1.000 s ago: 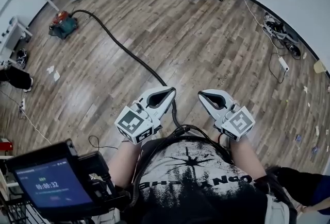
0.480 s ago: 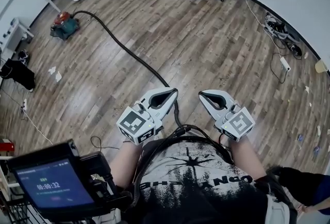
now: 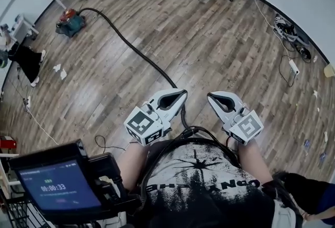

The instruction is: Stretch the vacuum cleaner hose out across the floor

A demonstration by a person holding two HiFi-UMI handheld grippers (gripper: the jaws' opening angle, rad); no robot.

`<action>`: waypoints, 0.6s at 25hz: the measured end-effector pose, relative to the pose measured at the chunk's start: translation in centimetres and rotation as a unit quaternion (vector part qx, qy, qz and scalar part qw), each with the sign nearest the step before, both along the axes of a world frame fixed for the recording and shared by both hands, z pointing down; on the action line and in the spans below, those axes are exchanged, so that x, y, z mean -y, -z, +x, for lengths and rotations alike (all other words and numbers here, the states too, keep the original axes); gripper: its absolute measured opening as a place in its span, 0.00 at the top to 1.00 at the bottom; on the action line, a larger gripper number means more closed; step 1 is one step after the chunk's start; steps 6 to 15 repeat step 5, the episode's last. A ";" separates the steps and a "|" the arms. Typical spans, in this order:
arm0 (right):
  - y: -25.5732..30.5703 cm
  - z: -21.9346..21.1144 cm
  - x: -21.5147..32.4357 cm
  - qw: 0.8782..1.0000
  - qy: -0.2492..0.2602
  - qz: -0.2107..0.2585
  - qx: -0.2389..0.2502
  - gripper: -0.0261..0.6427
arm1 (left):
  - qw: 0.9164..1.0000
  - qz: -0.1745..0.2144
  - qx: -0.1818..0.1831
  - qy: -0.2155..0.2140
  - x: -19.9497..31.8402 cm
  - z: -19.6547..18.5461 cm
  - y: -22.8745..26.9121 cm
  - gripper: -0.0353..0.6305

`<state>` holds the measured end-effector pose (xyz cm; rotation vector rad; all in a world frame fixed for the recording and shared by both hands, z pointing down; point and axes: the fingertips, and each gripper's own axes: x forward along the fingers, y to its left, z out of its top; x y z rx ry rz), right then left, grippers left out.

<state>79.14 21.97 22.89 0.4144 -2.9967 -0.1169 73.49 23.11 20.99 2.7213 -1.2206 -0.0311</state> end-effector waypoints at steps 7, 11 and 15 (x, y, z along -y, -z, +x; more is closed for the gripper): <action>-0.6 -0.6 0.2 1.000 0.004 -0.009 -0.009 0.95 | 1.000 -0.002 -0.006 0.000 0.5 -0.6 0.2 0.94; -0.6 -0.6 0.2 1.000 0.004 -0.009 -0.009 0.95 | 1.000 -0.002 -0.006 0.000 0.5 -0.6 0.2 0.94; -0.6 -0.6 0.2 1.000 0.004 -0.009 -0.009 0.95 | 1.000 -0.002 -0.006 0.000 0.5 -0.6 0.2 0.94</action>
